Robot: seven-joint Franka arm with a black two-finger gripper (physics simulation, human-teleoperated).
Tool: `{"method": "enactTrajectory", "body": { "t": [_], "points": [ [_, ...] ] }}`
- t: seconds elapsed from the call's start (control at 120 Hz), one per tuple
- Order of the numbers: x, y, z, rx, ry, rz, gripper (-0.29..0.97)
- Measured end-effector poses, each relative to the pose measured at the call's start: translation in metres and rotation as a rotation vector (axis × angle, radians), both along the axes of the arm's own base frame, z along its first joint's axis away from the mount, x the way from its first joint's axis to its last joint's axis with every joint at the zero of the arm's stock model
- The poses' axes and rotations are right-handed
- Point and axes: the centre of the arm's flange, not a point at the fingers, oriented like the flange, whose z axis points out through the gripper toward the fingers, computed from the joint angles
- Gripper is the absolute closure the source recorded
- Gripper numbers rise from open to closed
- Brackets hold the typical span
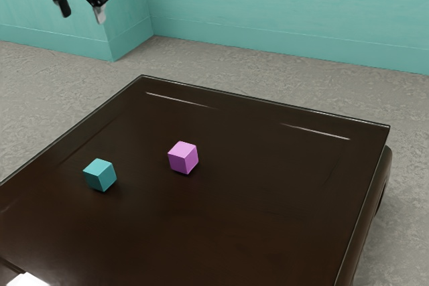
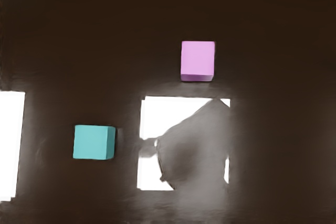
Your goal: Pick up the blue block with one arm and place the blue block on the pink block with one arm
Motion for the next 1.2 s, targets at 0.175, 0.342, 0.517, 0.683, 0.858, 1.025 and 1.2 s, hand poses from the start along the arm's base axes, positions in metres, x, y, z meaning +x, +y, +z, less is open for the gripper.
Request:
{"method": "enactTrajectory", "body": {
  "t": [0.175, 0.342, 0.517, 0.683, 0.858, 1.025, 1.2],
  "points": [
    [0.005, 0.010, -0.022, -0.006, 0.078, 0.014, 0.00],
    [-0.021, 0.037, -0.084, 0.053, 0.187, 0.090, 0.00],
    [-0.047, 0.090, -0.179, 0.062, 0.217, 0.128, 0.00],
    [-0.048, 0.104, -0.259, 0.100, 0.194, 0.045, 0.00],
    [-0.031, 0.139, -0.315, 0.114, 0.174, 0.000, 0.00],
    [-0.033, 0.161, -0.363, 0.105, 0.170, -0.023, 0.00],
    [-0.019, 0.185, -0.400, 0.097, 0.161, -0.032, 0.00]
  ]
}}
